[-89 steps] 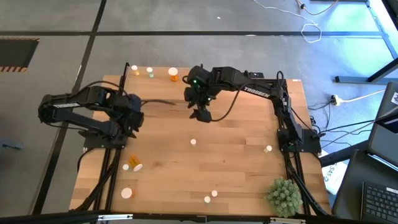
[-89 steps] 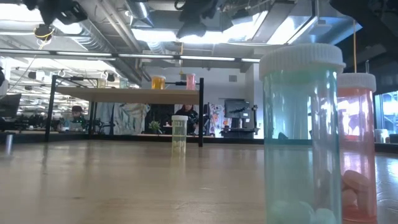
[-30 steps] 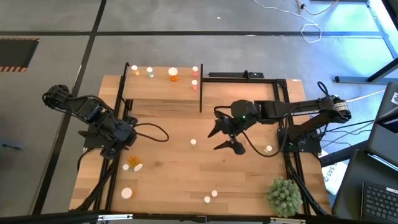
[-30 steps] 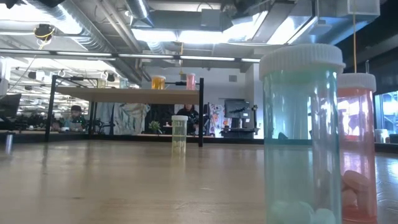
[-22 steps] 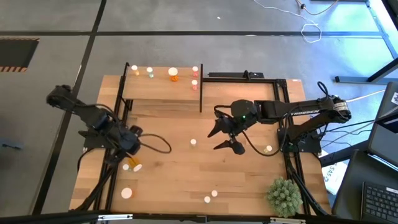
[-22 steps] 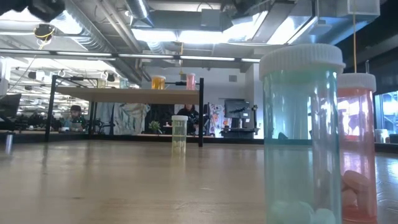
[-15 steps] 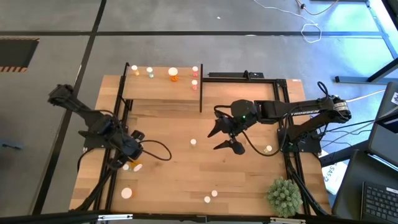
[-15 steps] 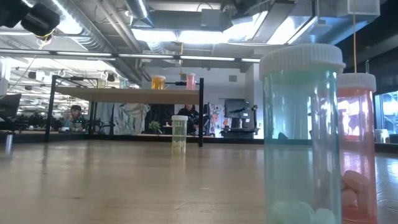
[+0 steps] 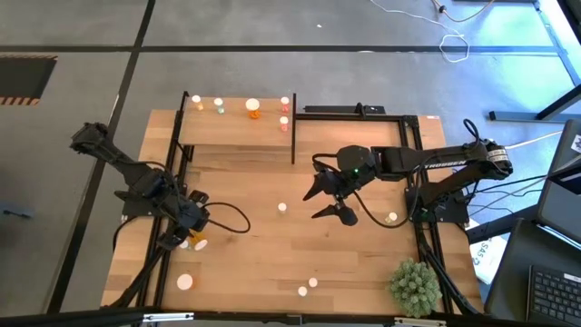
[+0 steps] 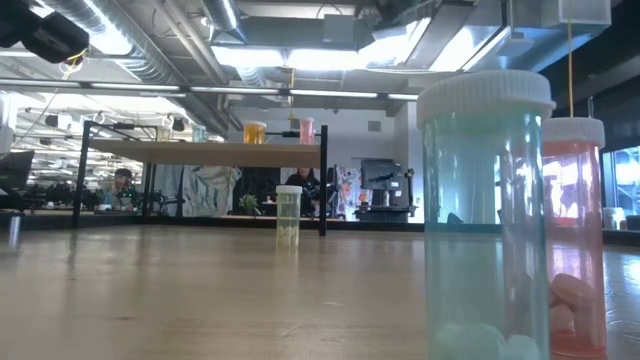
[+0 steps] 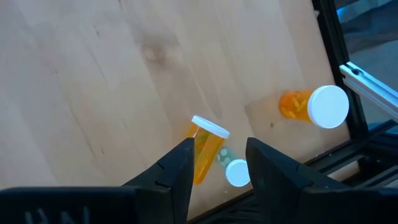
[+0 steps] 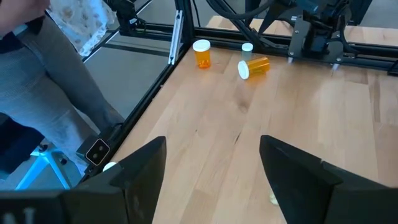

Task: Pick and place medicine bottles onto shelf by color
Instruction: Put the top big orange pill bottle on the shelf aligned with the orange pill bottle on the shelf

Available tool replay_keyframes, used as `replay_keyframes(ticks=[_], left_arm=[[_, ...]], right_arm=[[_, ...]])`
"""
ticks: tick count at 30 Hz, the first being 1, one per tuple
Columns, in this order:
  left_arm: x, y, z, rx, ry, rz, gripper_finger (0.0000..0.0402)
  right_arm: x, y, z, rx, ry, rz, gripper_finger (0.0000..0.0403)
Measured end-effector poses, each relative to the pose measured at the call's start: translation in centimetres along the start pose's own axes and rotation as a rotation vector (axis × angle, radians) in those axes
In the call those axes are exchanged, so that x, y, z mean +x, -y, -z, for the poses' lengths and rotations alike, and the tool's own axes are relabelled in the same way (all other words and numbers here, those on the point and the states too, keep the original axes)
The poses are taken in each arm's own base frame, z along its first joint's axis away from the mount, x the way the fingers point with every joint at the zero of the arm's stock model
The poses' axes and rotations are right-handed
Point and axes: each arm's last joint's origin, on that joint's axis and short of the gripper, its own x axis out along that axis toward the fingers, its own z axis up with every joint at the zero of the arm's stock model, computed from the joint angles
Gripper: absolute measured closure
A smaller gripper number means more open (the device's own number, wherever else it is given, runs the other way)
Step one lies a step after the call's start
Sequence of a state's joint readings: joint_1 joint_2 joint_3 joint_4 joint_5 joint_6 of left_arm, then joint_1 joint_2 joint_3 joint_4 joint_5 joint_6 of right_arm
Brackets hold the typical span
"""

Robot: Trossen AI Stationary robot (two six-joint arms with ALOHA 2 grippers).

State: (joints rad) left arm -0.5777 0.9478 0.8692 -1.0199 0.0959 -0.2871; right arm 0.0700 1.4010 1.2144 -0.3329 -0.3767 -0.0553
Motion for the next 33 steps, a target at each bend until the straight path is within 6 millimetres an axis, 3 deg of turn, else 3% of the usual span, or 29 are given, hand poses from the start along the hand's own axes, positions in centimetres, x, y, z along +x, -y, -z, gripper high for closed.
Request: replay_keyframes(ticks=[15,18,22,25,33], left_arm=[[0.0,0.0,0.0,-0.033,-0.005,0.014,0.0262],[0.0,0.2,-0.1,0.048,-0.005,0.061,0.0262],[-0.1,0.9,-0.6,0.218,0.036,0.266,0.0262],[-0.1,1.0,-0.7,0.297,0.054,0.293,0.0262],[-0.1,0.9,-0.2,0.173,-0.009,0.272,0.0262]], right_arm=[[0.0,0.0,0.0,-0.002,0.0,0.0,0.0142],[0.0,0.0,0.0,-0.002,0.0,0.0,0.0142],[0.0,0.0,0.0,-0.002,0.0,0.0,0.0142],[0.0,0.0,0.0,-0.001,0.0,0.0,0.0142],[0.0,0.0,0.0,-0.002,0.001,0.0,0.0142]])
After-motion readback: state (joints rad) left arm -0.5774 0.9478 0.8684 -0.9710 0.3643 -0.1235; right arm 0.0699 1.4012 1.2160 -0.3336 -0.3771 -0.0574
